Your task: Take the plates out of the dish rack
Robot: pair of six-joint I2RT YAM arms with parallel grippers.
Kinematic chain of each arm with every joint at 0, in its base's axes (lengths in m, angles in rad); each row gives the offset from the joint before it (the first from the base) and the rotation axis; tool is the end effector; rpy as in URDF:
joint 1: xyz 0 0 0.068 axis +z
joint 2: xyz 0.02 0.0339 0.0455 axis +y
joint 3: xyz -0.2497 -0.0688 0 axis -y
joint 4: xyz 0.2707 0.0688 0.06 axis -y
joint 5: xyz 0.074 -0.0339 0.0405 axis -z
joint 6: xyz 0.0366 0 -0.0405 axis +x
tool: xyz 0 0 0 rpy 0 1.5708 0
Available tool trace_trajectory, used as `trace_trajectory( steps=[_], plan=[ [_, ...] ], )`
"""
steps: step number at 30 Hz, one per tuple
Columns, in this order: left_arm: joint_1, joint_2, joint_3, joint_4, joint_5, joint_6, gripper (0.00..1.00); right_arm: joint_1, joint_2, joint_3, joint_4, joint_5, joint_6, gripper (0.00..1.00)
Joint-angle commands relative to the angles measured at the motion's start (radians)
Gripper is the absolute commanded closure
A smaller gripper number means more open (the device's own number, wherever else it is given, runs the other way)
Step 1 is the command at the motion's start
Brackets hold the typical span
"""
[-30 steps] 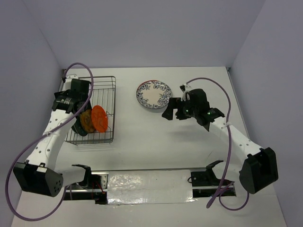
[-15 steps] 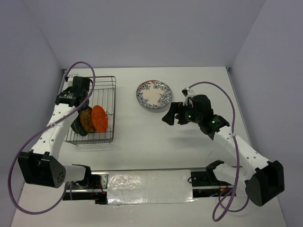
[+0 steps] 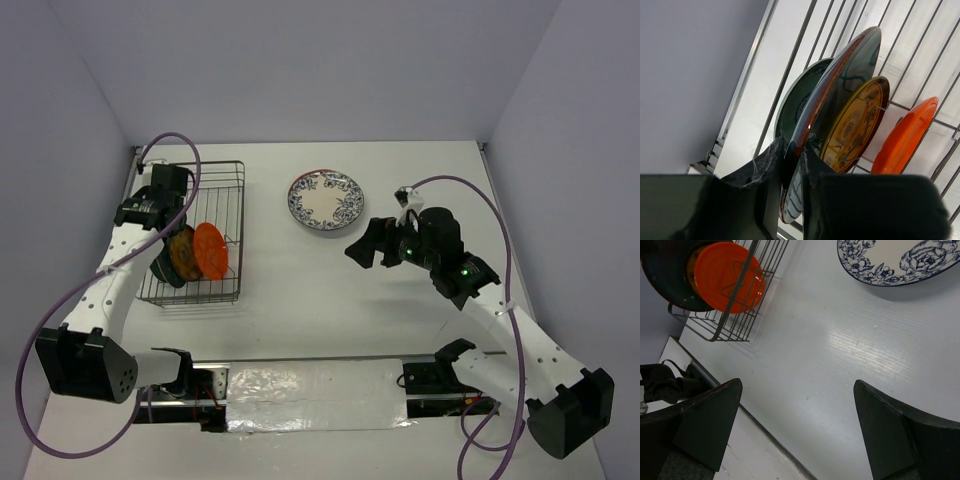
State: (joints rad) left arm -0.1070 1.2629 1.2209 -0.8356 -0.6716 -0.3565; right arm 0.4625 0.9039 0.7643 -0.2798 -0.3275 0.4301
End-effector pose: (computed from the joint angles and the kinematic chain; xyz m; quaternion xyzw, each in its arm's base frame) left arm 0.2837 -0.0076 0.3211 -0.2216 0.8672 0.2280 0.3833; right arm 0.2106 0.1182 0.2872 -0.1021 0.8260 0.3552 0.4255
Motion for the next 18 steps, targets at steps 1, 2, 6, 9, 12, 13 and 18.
trace_trajectory(
  steps=[1,2,6,9,12,13,18],
  plan=[
    [-0.005,-0.028,0.003,0.021,-0.012,-0.021,0.78,0.008,-0.039,-0.002,0.010,0.013,0.012,0.00],
    [-0.008,-0.030,0.008,0.020,-0.016,-0.018,0.78,0.010,-0.049,-0.005,0.008,0.013,0.015,0.00],
    [-0.020,-0.011,0.052,0.004,-0.043,-0.009,1.00,0.011,-0.066,-0.016,0.013,0.015,0.032,0.00],
    [-0.042,0.025,0.097,-0.026,-0.094,-0.004,1.00,0.010,-0.077,-0.025,0.013,0.013,0.038,0.00],
    [-0.062,0.067,0.153,-0.068,-0.166,-0.018,1.00,0.011,-0.089,-0.030,0.010,0.013,0.039,0.00],
    [-0.074,0.076,0.167,-0.100,-0.184,-0.030,1.00,0.011,-0.095,-0.028,0.004,0.012,0.038,0.00],
    [-0.091,0.104,0.259,-0.169,-0.243,-0.007,1.00,0.013,-0.106,-0.017,-0.009,0.012,0.035,0.00]
  ],
)
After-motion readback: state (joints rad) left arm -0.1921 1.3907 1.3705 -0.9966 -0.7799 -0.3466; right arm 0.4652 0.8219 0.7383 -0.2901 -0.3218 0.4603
